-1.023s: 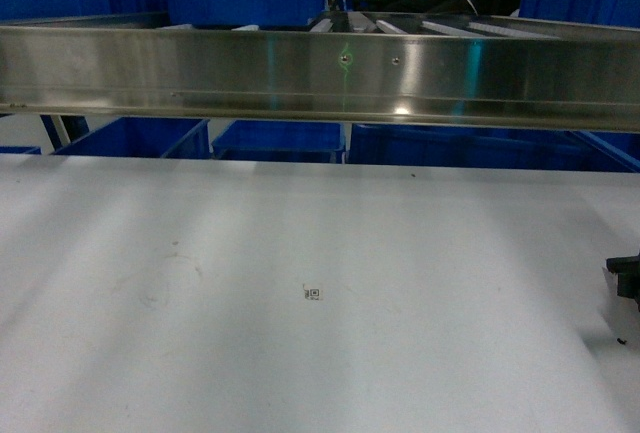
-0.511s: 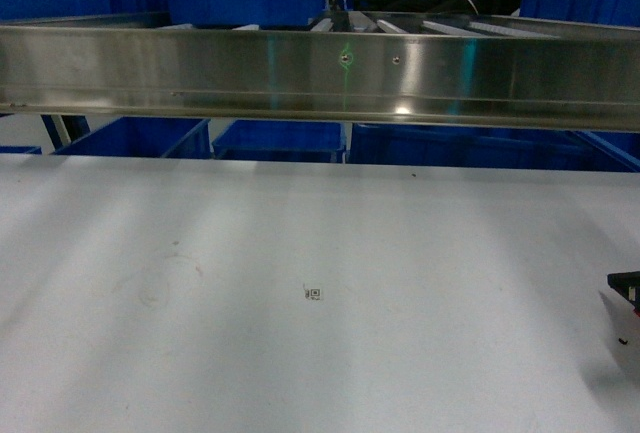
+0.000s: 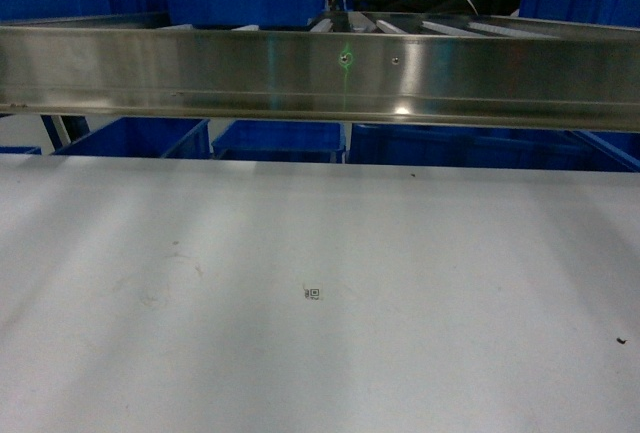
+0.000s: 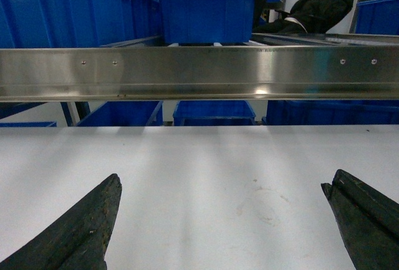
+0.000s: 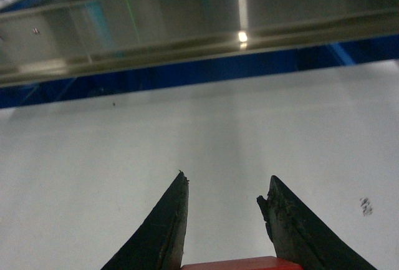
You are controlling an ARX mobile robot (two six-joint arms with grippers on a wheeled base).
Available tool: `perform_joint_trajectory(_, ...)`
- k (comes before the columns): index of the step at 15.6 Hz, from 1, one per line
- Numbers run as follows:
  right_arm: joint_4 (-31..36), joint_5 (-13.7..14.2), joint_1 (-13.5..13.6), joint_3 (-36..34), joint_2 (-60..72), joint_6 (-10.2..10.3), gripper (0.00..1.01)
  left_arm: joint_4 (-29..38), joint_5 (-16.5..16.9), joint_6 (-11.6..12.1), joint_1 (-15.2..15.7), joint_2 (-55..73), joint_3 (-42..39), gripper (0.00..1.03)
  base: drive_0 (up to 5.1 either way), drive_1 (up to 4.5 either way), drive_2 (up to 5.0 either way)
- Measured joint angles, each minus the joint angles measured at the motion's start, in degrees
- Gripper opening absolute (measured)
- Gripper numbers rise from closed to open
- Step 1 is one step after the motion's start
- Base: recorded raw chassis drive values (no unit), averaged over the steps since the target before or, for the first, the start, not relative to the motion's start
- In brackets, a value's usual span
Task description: Place magnetic block on left shelf second layer
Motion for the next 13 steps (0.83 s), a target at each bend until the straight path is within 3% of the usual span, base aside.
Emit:
perform_joint_trajectory(3, 1.16, -0.68, -0.90, -0.20, -0.22, 0.00, 0.33, 0.00, 0.00, 0.00, 0.00, 0.00, 0.00, 0.98, 0.0, 0.00, 0.0)
perform_joint_trajectory(6, 1.05, 0.52, 3.17, -0.52, -1.79, -1.07, 0.33, 0.00, 0.00, 0.00, 0.00, 0.00, 0.00, 0.98, 0.0, 0.00, 0.0)
perform_joint_trajectory(9, -1.42, 3.91, 5.18, -0.57, -2.95, -4.33, 0.33, 0.00, 0.00, 0.00, 0.00, 0.02, 0.00, 0.98, 0.0, 0.00, 0.0)
perform_joint_trajectory(10, -0.63, 6.64, 6.73, -0.55, -2.93, -5.31, 0.33, 0.00, 0.02, 0.00, 0.00, 0.00, 0.00, 0.98, 0.0, 0.00, 0.0)
perform_joint_trajectory(13, -1.09, 8.48, 7.30, -0.50, -2.78, -5.11, 0.33, 0.00, 0.00, 0.00, 0.00, 0.02, 0.00, 0.98, 0.0, 0.00, 0.0)
